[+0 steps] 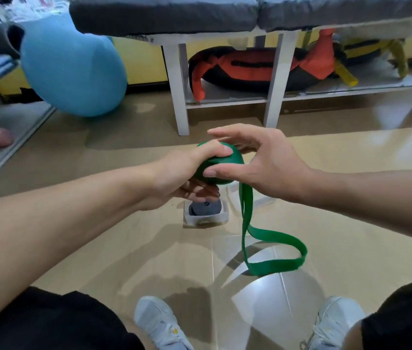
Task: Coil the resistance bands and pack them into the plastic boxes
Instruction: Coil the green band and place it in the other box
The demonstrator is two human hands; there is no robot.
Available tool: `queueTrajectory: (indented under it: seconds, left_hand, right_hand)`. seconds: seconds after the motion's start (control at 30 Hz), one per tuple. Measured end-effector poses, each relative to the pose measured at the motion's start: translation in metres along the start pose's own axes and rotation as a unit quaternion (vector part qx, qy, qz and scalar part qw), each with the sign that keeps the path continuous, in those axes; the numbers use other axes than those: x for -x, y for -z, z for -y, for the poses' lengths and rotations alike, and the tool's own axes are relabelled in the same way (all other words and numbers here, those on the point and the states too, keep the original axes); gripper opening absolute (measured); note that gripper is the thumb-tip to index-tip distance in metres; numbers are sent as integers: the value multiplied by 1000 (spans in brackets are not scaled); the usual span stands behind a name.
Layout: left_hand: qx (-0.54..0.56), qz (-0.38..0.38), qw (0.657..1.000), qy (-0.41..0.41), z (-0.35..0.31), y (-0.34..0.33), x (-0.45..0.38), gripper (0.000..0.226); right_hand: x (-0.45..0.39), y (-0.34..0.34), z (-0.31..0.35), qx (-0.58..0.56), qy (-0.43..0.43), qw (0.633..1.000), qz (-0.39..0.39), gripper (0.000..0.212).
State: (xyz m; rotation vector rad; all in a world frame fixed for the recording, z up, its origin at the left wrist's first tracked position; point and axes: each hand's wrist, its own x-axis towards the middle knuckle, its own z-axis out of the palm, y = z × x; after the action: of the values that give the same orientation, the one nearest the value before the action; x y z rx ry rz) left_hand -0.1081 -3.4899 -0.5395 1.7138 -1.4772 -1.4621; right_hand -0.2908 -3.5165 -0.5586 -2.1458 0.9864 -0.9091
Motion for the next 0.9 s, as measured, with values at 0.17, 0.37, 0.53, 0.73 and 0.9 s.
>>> queueTrajectory:
  seconds: [0.17,0.37,0.53,0.73,0.9]
  left_hand:
    - [98,14,995,-1,9,-1,-1,52]
    - [181,50,982,4,28,3,-4,71]
    - [212,37,976,33,47,-1,-1,65]
    - [200,16,978,48,62,7,10,65]
    - [348,-18,934,76,66,-14,13,59]
  right_hand:
    - [3,7,-2,-68,-20,997,14,48]
    - [7,7,-4,-115,-65,991,35,38]
    - [3,-6,-1,-94,-97,990,48,34]
    - [0,-24,0,-76,-116,987,83,44]
    - [-4,-27,8,-94,-130,984,77,41]
